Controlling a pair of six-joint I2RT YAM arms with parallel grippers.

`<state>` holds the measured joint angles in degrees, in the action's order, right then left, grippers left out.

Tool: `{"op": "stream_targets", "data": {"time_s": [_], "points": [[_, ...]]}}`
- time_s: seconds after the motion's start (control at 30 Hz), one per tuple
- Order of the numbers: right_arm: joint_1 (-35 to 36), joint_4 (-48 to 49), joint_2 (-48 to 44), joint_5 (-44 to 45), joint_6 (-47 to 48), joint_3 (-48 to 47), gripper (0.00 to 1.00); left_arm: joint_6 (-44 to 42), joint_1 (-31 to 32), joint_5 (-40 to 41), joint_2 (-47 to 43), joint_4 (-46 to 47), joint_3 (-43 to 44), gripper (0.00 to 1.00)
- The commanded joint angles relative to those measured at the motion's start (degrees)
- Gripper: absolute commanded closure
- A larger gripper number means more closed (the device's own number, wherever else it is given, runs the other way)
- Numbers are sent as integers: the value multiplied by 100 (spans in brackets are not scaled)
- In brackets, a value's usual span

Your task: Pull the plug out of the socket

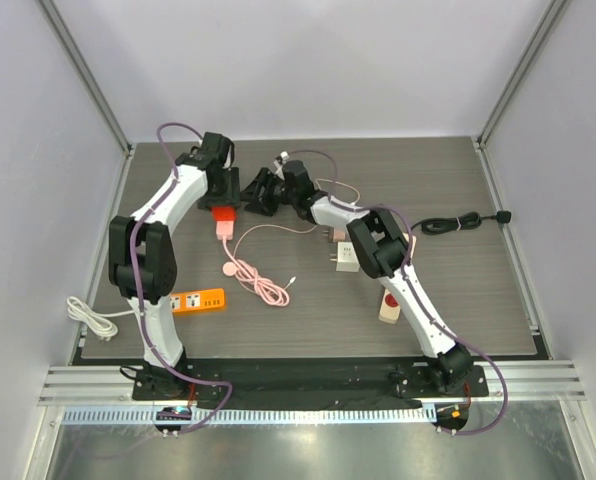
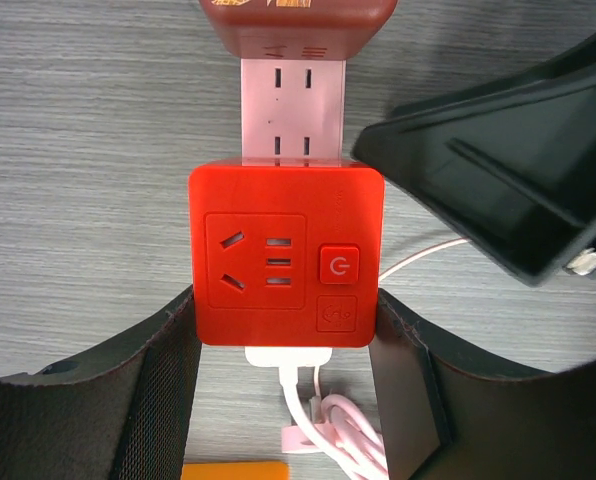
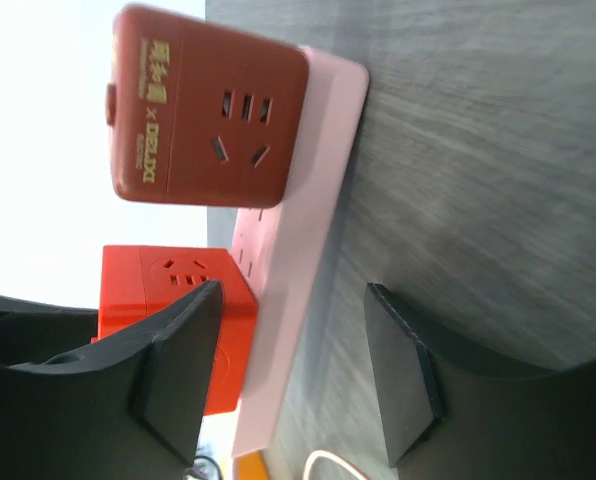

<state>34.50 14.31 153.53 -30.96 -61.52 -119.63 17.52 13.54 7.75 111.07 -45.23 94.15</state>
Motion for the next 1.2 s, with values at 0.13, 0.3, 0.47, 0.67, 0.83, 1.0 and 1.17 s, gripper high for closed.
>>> {"op": "stream_targets", "data": {"time_s": [0.13,0.3,0.47,0.67,0.83,1.0,1.17], "points": [[232,555,124,-51,-1002,72,40,24,43,-458,-445,208,130,100],[276,757,422,55,-1363,-174,42,76,43,-634,-463,269,86,100],[347,1012,642,64,-1600,-402,42,111,43,-740,-463,305,77,100],[356,1180,862,160,-1741,-508,56,103,44,-1056,-375,296,95,100],[364,1469,950,73,-1873,-465,99,24,87,-872,-191,15,262,82],[347,1619,1012,-24,-1925,-385,99,32,87,-933,-85,-29,315,55],[320,1689,1029,-59,-1961,-333,99,50,87,-959,-103,-3,280,30]]}}
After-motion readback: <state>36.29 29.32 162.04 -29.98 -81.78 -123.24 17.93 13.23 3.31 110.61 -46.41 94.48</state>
